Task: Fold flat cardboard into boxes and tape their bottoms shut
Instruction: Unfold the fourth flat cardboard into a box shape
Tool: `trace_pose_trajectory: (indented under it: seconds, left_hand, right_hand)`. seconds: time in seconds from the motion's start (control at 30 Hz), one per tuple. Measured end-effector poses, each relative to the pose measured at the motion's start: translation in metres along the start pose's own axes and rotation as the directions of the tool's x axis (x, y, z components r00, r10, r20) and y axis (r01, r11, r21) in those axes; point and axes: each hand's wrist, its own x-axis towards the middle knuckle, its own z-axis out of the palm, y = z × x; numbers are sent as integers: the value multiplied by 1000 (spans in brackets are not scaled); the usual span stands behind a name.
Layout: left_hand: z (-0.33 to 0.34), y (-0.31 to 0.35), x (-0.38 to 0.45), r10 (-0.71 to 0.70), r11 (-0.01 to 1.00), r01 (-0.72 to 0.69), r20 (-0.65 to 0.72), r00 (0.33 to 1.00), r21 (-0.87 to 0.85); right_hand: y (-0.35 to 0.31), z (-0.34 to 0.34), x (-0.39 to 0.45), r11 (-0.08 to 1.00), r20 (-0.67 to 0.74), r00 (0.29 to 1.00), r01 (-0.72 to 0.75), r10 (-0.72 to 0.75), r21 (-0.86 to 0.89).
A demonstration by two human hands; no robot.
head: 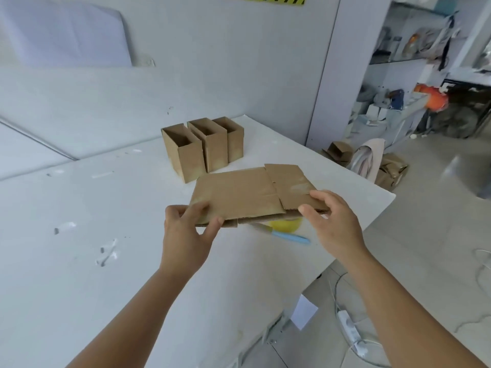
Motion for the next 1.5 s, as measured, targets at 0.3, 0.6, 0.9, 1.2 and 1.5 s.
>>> trace_pose_trajectory:
  seconds: [0.3,0.6,0.9,1.2,1.5]
  left_hand:
    - [-2,27,27,-249,968,250,-260,933,-31]
    - [-4,65,16,-524,845,517,-408,747,-139]
    - [-10,72,-13,-553,833,464,-441,707,-300]
    - [-19,64,-26,-527,846,525,-305,793,-98]
    - [-23,47,-14,-529,847,524,-220,819,-87]
  right_hand:
    - [-9,26,80,980,76,989,113,-126,163]
    - [-28,41,124,900,345,855,271,-388,340]
    - [-32,50,105,888,395,823,255,-407,383]
    - [-28,50,75,904,473,783,262,-404,339]
    - [-19,63,66,932,459,812,293,-359,211]
